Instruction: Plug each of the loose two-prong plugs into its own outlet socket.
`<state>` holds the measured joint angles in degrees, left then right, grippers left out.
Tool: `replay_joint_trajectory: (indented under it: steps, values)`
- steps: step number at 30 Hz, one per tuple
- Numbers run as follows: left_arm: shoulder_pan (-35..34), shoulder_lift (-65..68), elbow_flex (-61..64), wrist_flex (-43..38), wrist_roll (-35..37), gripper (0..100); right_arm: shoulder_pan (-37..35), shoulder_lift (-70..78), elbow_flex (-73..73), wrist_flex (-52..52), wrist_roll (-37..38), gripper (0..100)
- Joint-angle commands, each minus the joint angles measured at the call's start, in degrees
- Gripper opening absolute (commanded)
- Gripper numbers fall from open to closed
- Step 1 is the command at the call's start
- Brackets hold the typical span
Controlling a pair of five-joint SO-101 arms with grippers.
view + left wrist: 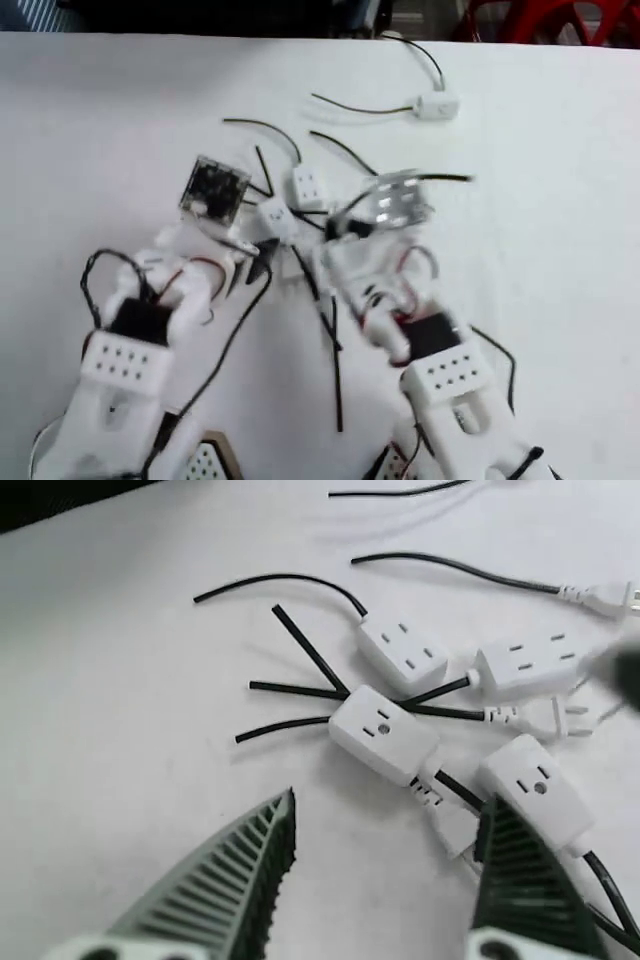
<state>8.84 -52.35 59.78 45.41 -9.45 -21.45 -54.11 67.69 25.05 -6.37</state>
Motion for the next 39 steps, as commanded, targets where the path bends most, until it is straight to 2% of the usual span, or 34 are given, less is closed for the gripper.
replay_joint_trajectory:
  steps: [1,4,7,14,22,31,34,39]
  values:
    - [-0.92,12.0,-9.49,3.43,0.35,31,9.19,-0.84,-0.53,-4.44,-1.49,1.7]
    - [-0.92,23.34,-18.81,6.95,0.97,31,13.32,-0.84,-0.53,-5.32,-4.75,1.7]
    - [-0.92,34.33,-27.96,10.2,4.66,31,14.81,-0.84,-0.53,-5.32,-5.89,1.7]
    - [-0.84,54.37,-45.01,15.03,15.82,31,14.9,-0.84,0.53,-6.46,-5.63,1.7]
    - [-0.4,69.41,-60.31,19.6,26.02,31,14.9,-0.84,2.81,-10.77,-5.45,1.7]
    - [-0.4,83.82,-71.74,19.6,27.34,31,14.9,-0.84,2.9,-10.68,-5.45,1.7]
    - [-0.48,86.29,-73.67,20.57,26.64,23,14.9,-0.84,2.9,-10.59,-5.45,1.7]
    - [0.22,85.85,-74.37,22.95,17.14,4,14.9,-0.84,2.99,-10.51,-5.45,1.7]
